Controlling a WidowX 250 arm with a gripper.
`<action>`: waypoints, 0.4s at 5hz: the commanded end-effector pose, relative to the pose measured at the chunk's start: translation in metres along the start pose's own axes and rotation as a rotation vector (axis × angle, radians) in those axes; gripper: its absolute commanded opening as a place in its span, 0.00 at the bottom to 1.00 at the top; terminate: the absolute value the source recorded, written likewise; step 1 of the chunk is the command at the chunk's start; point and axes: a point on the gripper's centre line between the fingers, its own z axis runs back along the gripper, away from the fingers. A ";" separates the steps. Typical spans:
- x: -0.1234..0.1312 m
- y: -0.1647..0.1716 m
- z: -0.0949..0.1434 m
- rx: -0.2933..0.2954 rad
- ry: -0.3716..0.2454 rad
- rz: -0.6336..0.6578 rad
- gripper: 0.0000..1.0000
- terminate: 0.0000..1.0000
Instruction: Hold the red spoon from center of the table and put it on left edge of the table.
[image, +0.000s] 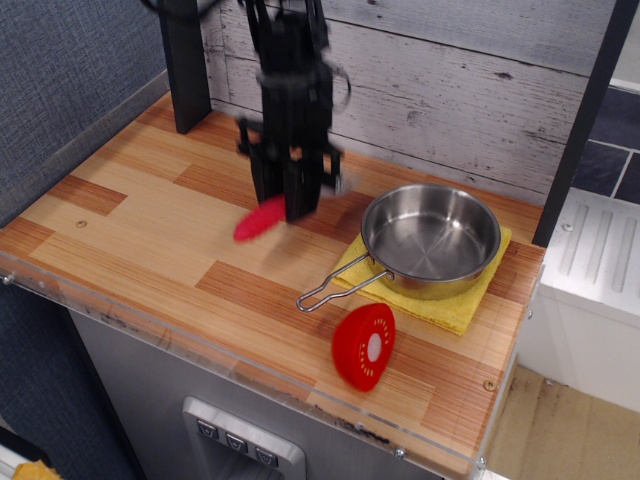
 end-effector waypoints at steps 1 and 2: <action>-0.042 0.054 0.079 0.060 -0.156 0.168 0.00 0.00; -0.063 0.097 0.074 0.055 -0.141 0.147 0.00 0.00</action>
